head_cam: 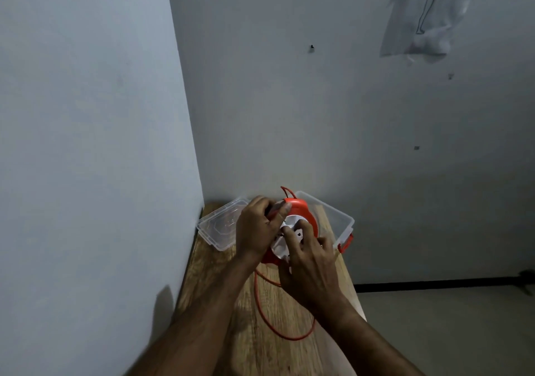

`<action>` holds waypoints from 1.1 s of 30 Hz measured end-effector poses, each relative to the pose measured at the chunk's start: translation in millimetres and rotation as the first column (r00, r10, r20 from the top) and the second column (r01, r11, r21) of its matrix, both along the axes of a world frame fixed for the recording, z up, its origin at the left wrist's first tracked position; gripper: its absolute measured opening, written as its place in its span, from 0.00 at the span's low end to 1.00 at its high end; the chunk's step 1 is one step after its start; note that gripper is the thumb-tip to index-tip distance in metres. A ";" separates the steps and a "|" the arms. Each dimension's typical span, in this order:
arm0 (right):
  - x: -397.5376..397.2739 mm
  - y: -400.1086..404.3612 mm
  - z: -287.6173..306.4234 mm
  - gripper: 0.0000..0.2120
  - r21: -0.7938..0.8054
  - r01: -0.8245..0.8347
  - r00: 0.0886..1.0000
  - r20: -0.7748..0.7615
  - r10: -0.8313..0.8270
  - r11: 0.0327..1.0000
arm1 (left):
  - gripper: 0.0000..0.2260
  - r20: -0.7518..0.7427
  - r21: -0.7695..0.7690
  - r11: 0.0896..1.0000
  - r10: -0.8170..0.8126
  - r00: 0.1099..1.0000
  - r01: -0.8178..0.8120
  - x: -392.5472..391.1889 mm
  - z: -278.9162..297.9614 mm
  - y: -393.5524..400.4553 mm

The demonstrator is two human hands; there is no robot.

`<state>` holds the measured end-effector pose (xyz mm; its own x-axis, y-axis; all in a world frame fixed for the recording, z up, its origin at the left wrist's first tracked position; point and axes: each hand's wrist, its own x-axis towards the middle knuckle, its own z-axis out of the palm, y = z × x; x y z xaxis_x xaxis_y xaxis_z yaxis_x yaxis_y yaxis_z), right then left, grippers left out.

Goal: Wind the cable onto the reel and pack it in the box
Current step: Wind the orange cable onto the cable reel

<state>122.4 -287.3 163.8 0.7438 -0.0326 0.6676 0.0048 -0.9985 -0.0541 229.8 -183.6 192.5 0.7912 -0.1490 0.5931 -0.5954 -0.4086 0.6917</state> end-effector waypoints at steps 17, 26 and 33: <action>14.5 14.7 20.7 0.24 0.680 -0.010 0.993 0.096 -0.075 0.733 | 0.16 0.004 0.005 0.999 0.033 0.999 -0.033 -6.0 2.2 -1.7; 38.0 29.7 34.1 0.28 0.787 -0.001 0.945 -0.200 -0.257 -0.616 | 0.18 0.064 0.051 0.997 0.053 0.997 -0.056 -15.7 0.5 -8.0; 35.7 25.7 30.1 0.34 0.700 -0.048 0.965 -0.151 -0.213 -0.713 | 0.15 0.042 0.048 0.999 0.023 0.999 -0.025 -10.7 -3.6 -5.4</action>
<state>158.0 -261.6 193.9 0.5485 -0.5809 -0.6014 0.0659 0.7471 -0.6614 219.1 -188.9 188.8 0.7699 -0.1595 0.6178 -0.6126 -0.4557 0.6458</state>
